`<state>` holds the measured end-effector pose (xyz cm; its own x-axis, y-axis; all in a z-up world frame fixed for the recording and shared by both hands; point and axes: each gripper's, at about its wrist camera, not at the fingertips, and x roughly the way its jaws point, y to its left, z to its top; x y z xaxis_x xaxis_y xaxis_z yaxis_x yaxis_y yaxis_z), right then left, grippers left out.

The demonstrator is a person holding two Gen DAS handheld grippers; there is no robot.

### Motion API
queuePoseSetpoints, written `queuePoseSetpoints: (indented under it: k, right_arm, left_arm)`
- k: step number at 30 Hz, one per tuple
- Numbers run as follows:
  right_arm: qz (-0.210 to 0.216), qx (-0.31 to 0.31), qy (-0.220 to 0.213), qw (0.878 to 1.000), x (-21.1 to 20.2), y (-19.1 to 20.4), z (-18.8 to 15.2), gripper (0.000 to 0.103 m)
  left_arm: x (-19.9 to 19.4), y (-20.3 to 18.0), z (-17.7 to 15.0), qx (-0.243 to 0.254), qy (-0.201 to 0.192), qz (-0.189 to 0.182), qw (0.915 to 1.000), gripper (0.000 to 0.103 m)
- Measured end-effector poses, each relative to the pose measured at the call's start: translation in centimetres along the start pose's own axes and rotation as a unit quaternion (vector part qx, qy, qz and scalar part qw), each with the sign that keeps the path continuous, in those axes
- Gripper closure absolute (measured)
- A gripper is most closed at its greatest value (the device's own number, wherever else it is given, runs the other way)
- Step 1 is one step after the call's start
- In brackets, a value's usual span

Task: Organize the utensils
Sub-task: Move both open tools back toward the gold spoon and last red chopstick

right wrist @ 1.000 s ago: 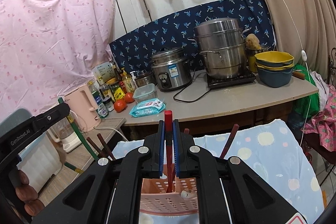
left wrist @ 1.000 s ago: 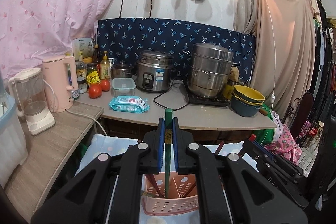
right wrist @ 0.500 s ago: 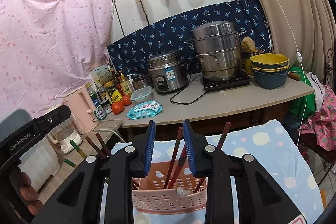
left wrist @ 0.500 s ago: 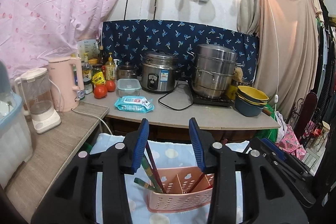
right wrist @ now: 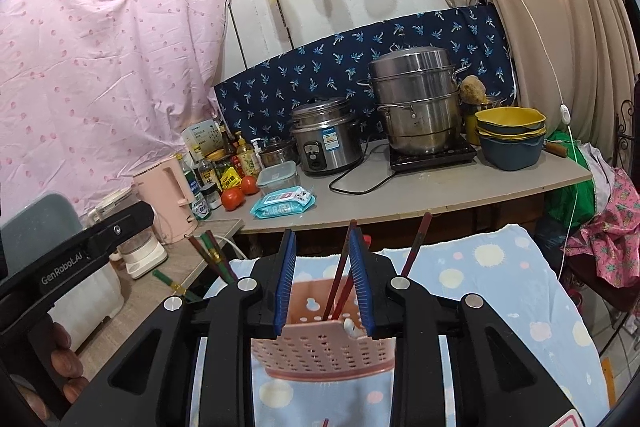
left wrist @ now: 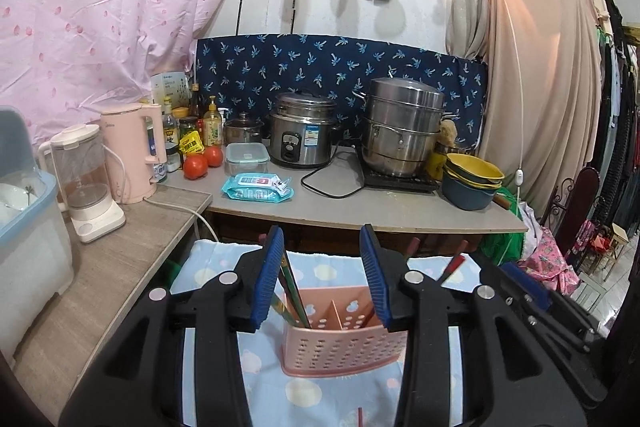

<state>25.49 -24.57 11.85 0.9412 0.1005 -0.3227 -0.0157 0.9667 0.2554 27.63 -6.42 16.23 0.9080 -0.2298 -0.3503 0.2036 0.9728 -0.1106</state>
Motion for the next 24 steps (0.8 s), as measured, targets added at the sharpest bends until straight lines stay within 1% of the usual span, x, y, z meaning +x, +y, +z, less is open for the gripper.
queuePoseSetpoints:
  k: [6,11,15,20,24]
  right_arm:
    - [0.004,-0.001,0.005,1.000,-2.9,0.2,-1.4,0.075]
    - [-0.004,-0.019,0.020,1.000,-5.1,0.4,-3.8,0.075]
    - [-0.007,-0.018,0.047,0.999,-6.9,0.1,-7.1,0.075]
    - [-0.011,-0.021,0.096,0.995,-8.0,-0.1,-11.8,0.075]
    - [-0.014,-0.025,0.140,0.990,-9.0,0.0,-16.1,0.075]
  left_arm:
    - [-2.8,-0.3,-0.9,0.005,-0.001,-0.003,1.0000,0.065]
    - [-4.5,-0.2,-3.4,0.013,0.015,-0.004,0.9998,0.065]
    - [-5.6,0.4,-6.5,0.025,0.036,0.012,0.9990,0.065]
    - [-6.6,1.7,-11.2,0.016,0.078,0.012,0.9967,0.065]
    - [-7.4,2.8,-14.8,0.011,0.109,0.017,0.9938,0.065]
